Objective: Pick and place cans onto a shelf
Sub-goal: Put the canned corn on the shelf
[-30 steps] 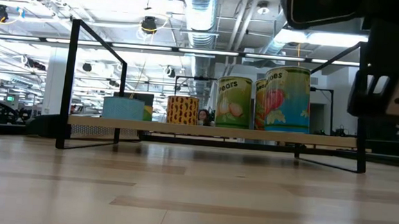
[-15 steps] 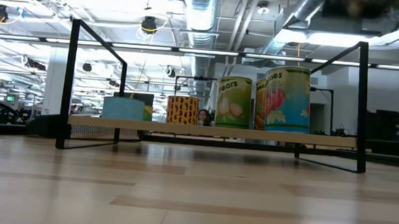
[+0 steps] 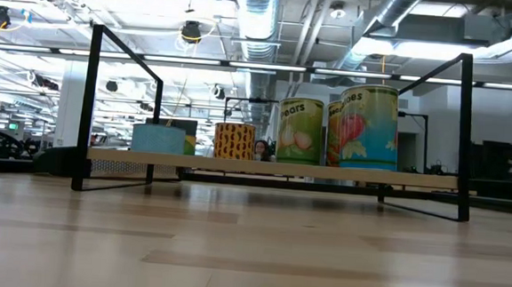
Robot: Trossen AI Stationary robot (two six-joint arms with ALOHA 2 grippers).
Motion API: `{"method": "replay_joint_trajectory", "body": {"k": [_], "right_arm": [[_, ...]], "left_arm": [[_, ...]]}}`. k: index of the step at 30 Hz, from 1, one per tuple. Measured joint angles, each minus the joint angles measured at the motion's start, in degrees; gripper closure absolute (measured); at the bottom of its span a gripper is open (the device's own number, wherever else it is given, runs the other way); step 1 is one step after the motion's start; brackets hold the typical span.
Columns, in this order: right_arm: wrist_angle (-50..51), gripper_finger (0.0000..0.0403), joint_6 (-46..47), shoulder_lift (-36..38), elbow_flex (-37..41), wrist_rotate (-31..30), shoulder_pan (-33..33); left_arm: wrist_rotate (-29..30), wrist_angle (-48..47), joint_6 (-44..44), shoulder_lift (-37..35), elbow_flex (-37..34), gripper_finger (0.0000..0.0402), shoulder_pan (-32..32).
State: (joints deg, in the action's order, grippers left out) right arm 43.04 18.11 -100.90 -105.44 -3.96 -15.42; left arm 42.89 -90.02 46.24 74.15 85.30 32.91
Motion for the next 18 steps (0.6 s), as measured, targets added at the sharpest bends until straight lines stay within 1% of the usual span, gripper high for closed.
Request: {"method": "replay_joint_trajectory", "body": {"k": [5, 8, 10, 15, 18], "right_arm": [[-1.9, 0.0398, -7.5, -2.5, -0.8, -0.9, 6.8], [0.1, 0.0397, -8.1, -4.6, -0.8, -0.7, 9.9], [3.8, 0.0397, -8.1, -6.3, -0.8, -0.7, 11.4], [8.1, 0.0398, -8.5, -10.5, -0.8, -0.5, 12.4], [8.3, 0.0396, -9.2, -12.3, -0.8, 0.1, 12.3]], "left_arm": [[0.0, 0.0, 0.4, 0.0, 0.0, 0.0359, 0.0], [0.0, 0.0, 1.2, 0.0, 0.0, 0.0359, 0.0], [0.0, 0.0, 1.7, 0.0, 0.0, 0.0359, 0.0], [0.0, 0.0, 1.7, 0.0, 0.0, 0.0359, 0.0], [0.0, 0.0, 1.9, 0.0, 0.0, 0.0359, 0.0]]}}
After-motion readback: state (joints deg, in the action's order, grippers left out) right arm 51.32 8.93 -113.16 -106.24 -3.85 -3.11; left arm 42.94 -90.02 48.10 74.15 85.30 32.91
